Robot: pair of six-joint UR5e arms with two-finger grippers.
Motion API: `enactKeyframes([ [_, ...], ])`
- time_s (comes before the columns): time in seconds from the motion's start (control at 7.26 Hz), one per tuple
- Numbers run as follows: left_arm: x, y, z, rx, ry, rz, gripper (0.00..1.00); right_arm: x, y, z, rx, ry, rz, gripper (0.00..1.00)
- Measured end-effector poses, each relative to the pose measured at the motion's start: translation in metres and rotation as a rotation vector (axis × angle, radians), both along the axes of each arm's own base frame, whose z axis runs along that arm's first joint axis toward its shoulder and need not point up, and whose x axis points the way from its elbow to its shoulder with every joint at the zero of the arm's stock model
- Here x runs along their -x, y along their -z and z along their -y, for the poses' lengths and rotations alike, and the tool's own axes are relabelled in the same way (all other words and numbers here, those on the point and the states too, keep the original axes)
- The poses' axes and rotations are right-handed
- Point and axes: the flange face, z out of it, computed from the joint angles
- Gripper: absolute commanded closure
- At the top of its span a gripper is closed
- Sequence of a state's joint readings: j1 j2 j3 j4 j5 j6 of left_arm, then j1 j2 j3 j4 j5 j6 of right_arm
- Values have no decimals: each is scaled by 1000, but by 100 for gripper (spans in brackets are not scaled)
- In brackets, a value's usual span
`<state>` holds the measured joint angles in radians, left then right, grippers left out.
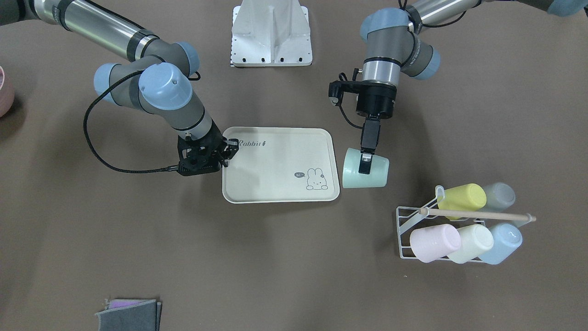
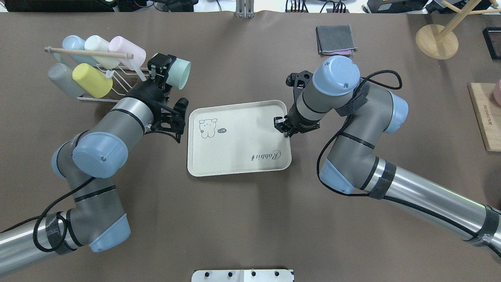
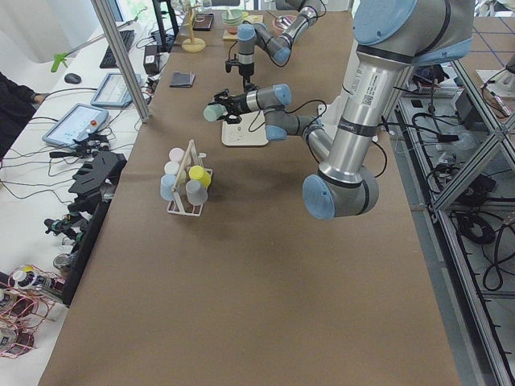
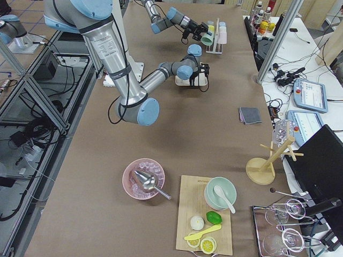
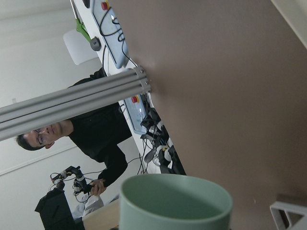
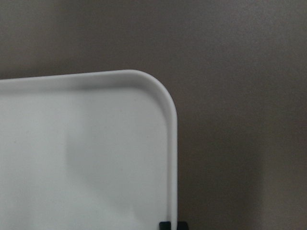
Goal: Pick up and place green cup on tray
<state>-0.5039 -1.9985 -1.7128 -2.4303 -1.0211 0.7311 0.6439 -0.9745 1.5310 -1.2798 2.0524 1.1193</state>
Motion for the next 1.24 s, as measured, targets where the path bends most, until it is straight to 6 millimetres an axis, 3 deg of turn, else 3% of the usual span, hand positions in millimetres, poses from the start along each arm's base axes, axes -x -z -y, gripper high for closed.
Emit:
enactKeyframes([
  [0.28,-19,21,-6,153,-136,-369,93,0,-2,-1,21,-16,-2,14],
  [0.41,-29,21,-8,227,-206,-532,94,1,-2,-1,37,-27,-2,1],
  [0.69,-44,20,-15,339,-361,-785,100,0,-6,-2,49,-39,-10,0],
  [1.1,-64,20,-22,465,-580,-1034,99,-14,-45,-3,91,-44,-70,0],
  [1.24,-75,10,-20,507,-621,-1087,99,-22,-56,2,105,-43,-107,0],
])
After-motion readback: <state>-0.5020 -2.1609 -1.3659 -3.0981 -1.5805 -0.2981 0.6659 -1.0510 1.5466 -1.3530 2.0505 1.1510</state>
